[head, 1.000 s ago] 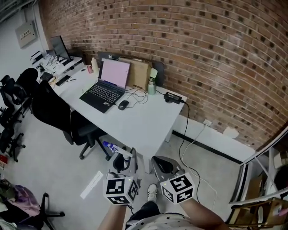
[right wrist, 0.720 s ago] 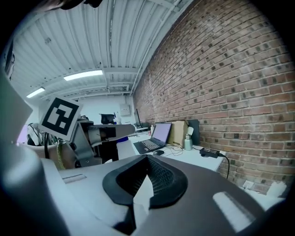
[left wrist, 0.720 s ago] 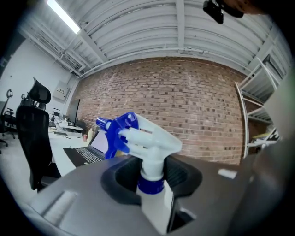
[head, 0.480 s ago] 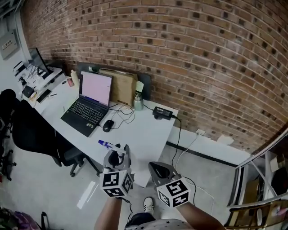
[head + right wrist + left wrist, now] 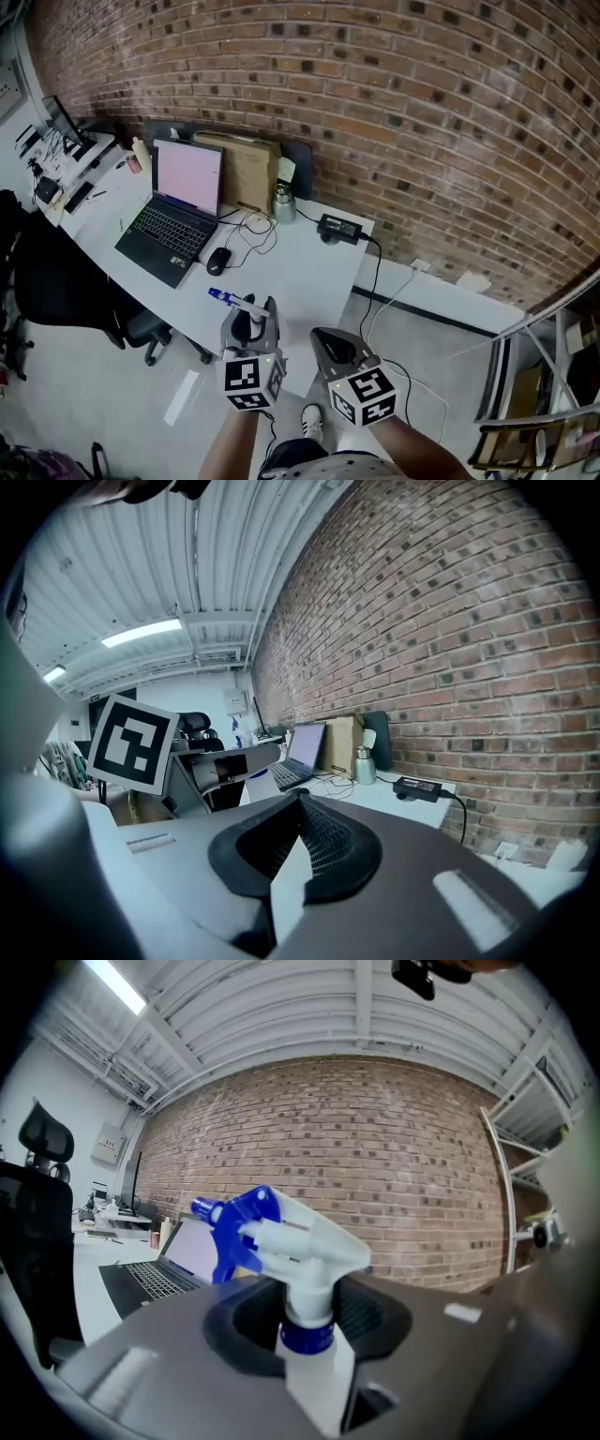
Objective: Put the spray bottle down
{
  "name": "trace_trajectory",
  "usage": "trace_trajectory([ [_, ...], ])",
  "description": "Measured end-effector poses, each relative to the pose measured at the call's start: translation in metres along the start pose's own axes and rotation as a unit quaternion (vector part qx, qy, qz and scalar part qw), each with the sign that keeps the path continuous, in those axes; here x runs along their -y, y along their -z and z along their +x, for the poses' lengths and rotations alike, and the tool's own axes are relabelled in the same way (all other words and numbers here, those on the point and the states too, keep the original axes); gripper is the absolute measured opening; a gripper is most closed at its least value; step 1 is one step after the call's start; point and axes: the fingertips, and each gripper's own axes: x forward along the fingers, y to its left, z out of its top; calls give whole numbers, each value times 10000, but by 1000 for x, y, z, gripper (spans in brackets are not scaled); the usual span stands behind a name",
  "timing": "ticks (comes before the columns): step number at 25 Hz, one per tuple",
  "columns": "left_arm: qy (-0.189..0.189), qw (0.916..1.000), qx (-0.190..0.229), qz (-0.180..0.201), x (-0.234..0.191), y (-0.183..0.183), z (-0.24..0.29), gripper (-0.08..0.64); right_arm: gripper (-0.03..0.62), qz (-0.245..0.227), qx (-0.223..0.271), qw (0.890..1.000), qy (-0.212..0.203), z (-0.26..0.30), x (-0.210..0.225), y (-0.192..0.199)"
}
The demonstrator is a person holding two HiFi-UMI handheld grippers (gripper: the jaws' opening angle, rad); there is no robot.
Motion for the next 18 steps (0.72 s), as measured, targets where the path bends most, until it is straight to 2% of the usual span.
trace_trajectory([
  [4,-40,9996,-157,248,1,6,4,148,-1,39,-34,10000,-41,3,-3,4],
  [7,-75,9993,-263,263,0,10,4,204,0,63,-49,9999,-85,1,-7,5],
  [9,-122,9991,-313,259,-2,13,0,211,-2,61,-43,9999,-96,-1,-9,6],
  [15,-185,9995,-209,141,4,8,-36,206,0,43,21,9999,-99,-16,-20,8],
  [18,-164,9998,-140,16,12,5,-66,142,-2,19,72,9999,-114,-29,-31,8],
])
